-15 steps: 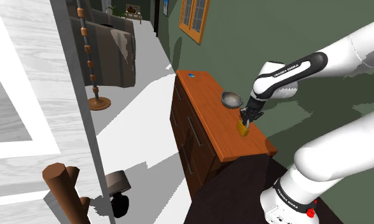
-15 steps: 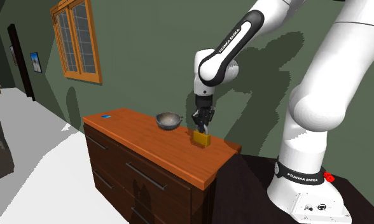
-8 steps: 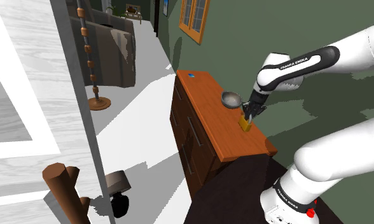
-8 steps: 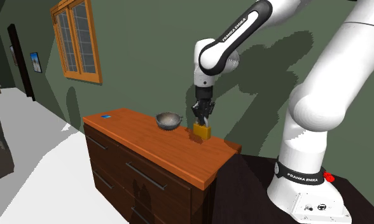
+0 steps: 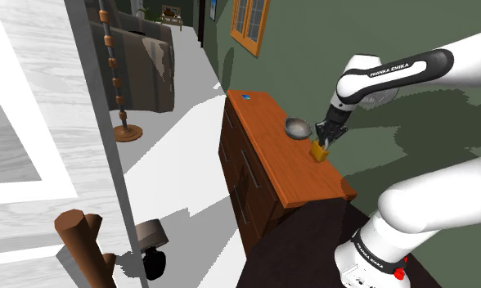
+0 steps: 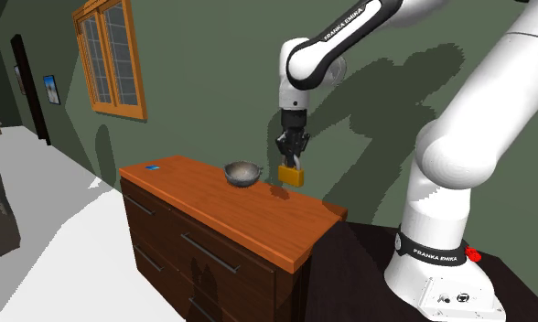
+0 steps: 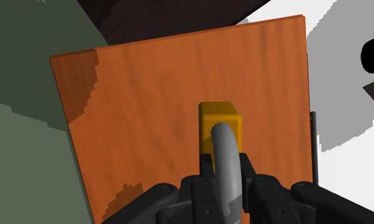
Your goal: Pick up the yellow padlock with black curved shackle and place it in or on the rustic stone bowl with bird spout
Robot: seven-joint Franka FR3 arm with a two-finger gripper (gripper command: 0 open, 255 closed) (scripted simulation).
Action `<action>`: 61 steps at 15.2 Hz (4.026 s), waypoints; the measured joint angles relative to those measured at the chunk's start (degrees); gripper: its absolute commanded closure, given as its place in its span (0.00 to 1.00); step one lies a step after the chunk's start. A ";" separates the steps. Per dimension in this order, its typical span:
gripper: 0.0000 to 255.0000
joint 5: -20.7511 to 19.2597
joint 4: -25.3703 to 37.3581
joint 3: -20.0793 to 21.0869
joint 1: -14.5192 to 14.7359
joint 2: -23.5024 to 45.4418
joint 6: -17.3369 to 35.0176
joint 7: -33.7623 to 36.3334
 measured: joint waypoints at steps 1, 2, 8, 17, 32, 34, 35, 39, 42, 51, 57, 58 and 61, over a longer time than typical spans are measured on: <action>1.00 0.02 0.66 0.06 -0.02 -0.44 -1.09 -0.03; 1.00 0.04 0.98 0.18 -0.02 -0.95 -1.93 0.04; 1.00 0.59 6.77 -0.62 0.21 2.45 -4.28 -1.29; 1.00 4.96 27.50 -4.76 0.45 22.14 -5.56 -8.51; 1.00 15.99 79.02 -5.46 -7.34 59.43 -21.30 -17.64; 1.00 16.96 87.61 -5.06 -9.20 64.80 -24.56 -17.90; 1.00 17.22 89.82 -4.90 -9.64 66.39 -25.19 -17.90; 1.00 17.49 88.99 -4.74 -9.83 67.54 -23.28 -18.23; 1.00 17.61 87.18 -4.65 -9.59 67.85 -21.18 -18.30; 1.00 18.08 82.67 -4.35 -9.28 69.30 -15.32 -18.74; 1.00 18.14 82.27 -4.31 -9.30 69.47 -14.73 -18.83; 0.00 18.14 82.26 -4.31 -9.30 69.47 -14.73 -18.83; 0.00 18.14 82.26 -4.31 -9.30 69.47 -14.72 -18.83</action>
